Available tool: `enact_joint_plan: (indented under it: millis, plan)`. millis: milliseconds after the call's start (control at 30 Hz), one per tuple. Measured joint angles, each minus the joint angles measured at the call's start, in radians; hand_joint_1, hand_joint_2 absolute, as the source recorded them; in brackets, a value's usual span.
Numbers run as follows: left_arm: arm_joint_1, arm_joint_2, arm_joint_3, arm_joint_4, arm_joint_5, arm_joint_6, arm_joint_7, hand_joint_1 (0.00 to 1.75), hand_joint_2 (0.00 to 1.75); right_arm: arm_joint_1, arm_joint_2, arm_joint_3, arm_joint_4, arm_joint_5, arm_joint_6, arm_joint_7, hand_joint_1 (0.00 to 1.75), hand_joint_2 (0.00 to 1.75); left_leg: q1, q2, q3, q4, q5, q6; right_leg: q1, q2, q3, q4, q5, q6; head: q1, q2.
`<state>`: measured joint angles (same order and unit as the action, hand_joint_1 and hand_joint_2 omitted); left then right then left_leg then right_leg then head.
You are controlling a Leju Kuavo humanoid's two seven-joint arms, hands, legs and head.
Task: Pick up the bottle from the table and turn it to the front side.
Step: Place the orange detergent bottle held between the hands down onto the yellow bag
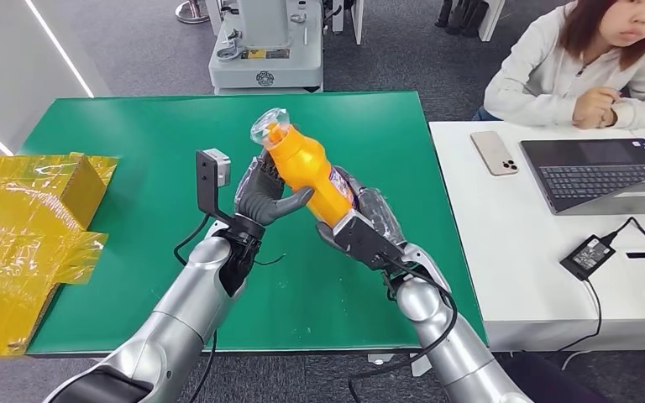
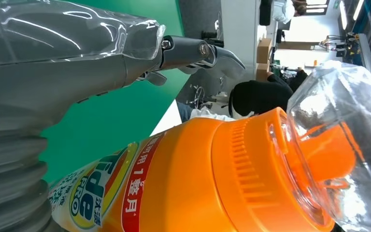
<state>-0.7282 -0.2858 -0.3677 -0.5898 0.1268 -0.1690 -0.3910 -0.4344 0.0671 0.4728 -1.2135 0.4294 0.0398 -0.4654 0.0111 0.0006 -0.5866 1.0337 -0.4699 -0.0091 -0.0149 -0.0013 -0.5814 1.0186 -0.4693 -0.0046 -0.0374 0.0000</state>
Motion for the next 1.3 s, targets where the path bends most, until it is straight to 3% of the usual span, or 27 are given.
enact_joint_plan:
  millis: [133, 167, 333, 467, 533, 633, 700, 767, 967, 1233, 1267, 1300]
  plan:
    - [-0.001, 0.001, 0.000, 0.000, 0.000, 0.000, 0.003, 1.49, 1.75, -0.008, 0.000, 0.005, 0.005, -0.006, 0.000, 0.000, 1.75, 1.75, 0.000, 0.000, 0.000, 0.000, 0.000, 0.000, 0.000, 0.000, 0.000, 0.000, 0.000, 0.000, 0.000, 0.000]
    - [0.000, 0.002, 0.000, 0.000, 0.000, 0.000, 0.002, 1.54, 1.75, -0.010, 0.000, 0.006, 0.007, -0.008, 0.000, 0.000, 1.75, 1.75, 0.000, 0.000, 0.000, 0.000, 0.000, 0.000, 0.000, 0.000, 0.000, 0.000, 0.000, 0.000, 0.000, 0.000]
    - [0.003, 0.006, 0.000, -0.001, -0.001, 0.001, 0.002, 1.41, 1.75, -0.013, 0.000, 0.012, 0.011, -0.010, 0.000, 0.002, 1.75, 1.75, 0.000, 0.000, 0.000, 0.000, 0.000, 0.000, 0.000, 0.000, 0.000, 0.000, 0.000, 0.000, 0.000, 0.000]
    - [0.008, 0.009, 0.000, -0.008, -0.006, 0.002, 0.006, 0.71, 1.75, -0.014, 0.000, 0.020, 0.015, -0.010, -0.002, 0.006, 1.75, 1.75, 0.000, -0.001, 0.000, 0.000, 0.000, 0.000, 0.000, 0.000, 0.000, 0.000, 0.000, 0.000, 0.000, 0.000]
    - [0.009, 0.010, 0.000, -0.011, -0.010, 0.002, 0.015, 0.65, 1.75, -0.014, 0.000, 0.021, 0.016, -0.010, -0.005, 0.009, 1.75, 1.75, 0.000, -0.001, 0.000, 0.000, 0.000, 0.000, 0.000, -0.001, 0.000, 0.000, 0.000, 0.000, 0.000, 0.000]
    - [0.009, 0.010, 0.000, -0.016, -0.012, 0.001, 0.023, 0.38, 1.75, -0.015, 0.000, 0.022, 0.016, -0.010, -0.009, 0.012, 1.75, 1.75, 0.000, -0.001, 0.000, 0.000, 0.000, 0.000, 0.000, -0.001, 0.000, 0.000, 0.000, 0.000, 0.000, 0.000]
    - [0.009, 0.010, 0.000, -0.017, -0.012, -0.001, 0.024, 0.82, 1.75, -0.014, 0.000, 0.022, 0.016, -0.010, -0.011, 0.014, 1.75, 1.75, 0.000, -0.001, 0.000, 0.000, 0.000, 0.000, 0.000, -0.001, 0.000, 0.000, 0.000, 0.000, 0.000, 0.000]
    - [0.009, 0.011, 0.000, -0.018, -0.011, -0.008, 0.024, 1.38, 1.75, -0.014, 0.000, 0.023, 0.016, -0.010, -0.013, 0.015, 1.75, 1.75, 0.000, -0.001, 0.000, 0.000, 0.000, 0.000, 0.000, -0.001, 0.000, 0.000, 0.000, 0.000, 0.000, 0.000]
    - [0.008, 0.015, 0.002, -0.025, -0.005, -0.037, 0.040, 1.71, 1.75, -0.014, 0.000, 0.026, 0.016, -0.010, -0.019, 0.015, 1.75, 1.75, 0.000, -0.001, 0.000, 0.000, 0.000, 0.000, 0.000, -0.001, 0.000, 0.000, 0.000, 0.000, 0.000, 0.000]
    - [0.008, 0.019, 0.005, -0.025, 0.010, -0.065, 0.044, 1.75, 1.75, 0.005, 0.000, 0.033, -0.001, -0.010, -0.025, 0.016, 1.75, 1.75, 0.000, 0.000, 0.000, 0.000, 0.000, 0.000, 0.000, 0.000, 0.000, 0.000, 0.000, 0.000, 0.000, 0.000]
    - [0.008, 0.020, 0.005, -0.025, 0.010, -0.069, 0.044, 1.75, 1.75, 0.010, 0.000, 0.033, -0.004, -0.009, -0.027, 0.016, 1.69, 1.75, 0.000, -0.001, 0.000, 0.000, 0.000, 0.000, 0.000, 0.000, -0.001, 0.000, 0.000, 0.000, 0.000, 0.000]
    - [0.009, 0.020, 0.005, -0.025, 0.010, -0.072, 0.044, 1.75, 1.75, 0.013, 0.000, 0.032, -0.007, -0.008, -0.029, 0.016, 1.30, 1.75, 0.000, -0.001, 0.000, 0.000, 0.000, 0.000, 0.000, 0.000, -0.001, 0.000, 0.000, 0.000, 0.000, 0.000]
